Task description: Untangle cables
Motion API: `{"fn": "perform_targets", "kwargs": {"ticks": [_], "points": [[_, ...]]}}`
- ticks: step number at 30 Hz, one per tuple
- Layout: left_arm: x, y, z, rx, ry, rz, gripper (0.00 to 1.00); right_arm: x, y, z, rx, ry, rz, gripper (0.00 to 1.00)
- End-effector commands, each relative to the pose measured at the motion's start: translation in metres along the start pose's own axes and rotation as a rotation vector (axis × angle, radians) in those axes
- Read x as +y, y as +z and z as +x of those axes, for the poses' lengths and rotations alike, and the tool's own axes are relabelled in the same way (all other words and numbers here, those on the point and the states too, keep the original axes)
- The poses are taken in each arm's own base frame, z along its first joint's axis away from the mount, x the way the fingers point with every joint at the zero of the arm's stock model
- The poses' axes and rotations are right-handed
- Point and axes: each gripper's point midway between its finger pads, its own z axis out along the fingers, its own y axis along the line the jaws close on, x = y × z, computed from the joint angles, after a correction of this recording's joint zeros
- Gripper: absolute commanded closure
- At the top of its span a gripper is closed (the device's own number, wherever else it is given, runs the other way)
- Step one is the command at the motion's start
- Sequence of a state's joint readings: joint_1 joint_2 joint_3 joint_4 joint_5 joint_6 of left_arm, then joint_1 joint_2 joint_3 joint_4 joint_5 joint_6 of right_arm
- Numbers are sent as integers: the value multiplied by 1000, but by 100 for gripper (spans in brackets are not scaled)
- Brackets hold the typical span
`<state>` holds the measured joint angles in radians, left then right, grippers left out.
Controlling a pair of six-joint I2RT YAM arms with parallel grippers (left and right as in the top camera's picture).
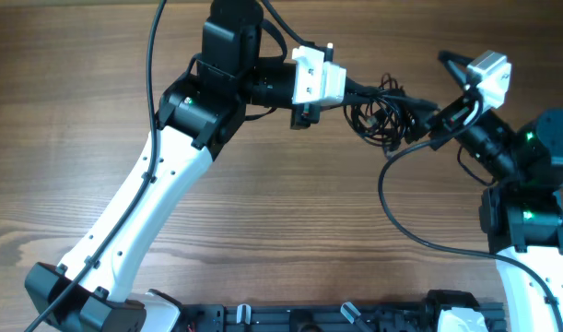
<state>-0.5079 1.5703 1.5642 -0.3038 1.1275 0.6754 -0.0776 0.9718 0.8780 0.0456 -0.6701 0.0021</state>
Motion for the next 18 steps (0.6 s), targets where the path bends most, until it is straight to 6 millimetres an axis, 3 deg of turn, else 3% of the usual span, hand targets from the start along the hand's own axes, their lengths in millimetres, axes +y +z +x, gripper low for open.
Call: {"fn": "perform_targets", "kwargs": {"ticks": [1, 5, 9, 18], "points": [[-11, -6, -20, -41, 24, 32, 96, -33, -3, -3, -2, 70, 190, 0], [-11, -6, -20, -41, 25, 32, 96, -53, -9, 12, 46, 117, 316, 0], [-4, -6, -16, -14, 24, -9, 96, -49, -8, 13, 54, 118, 296, 0], [60, -23, 25, 215, -94, -402, 96, -41, -10, 36, 141, 171, 264, 1]]}}
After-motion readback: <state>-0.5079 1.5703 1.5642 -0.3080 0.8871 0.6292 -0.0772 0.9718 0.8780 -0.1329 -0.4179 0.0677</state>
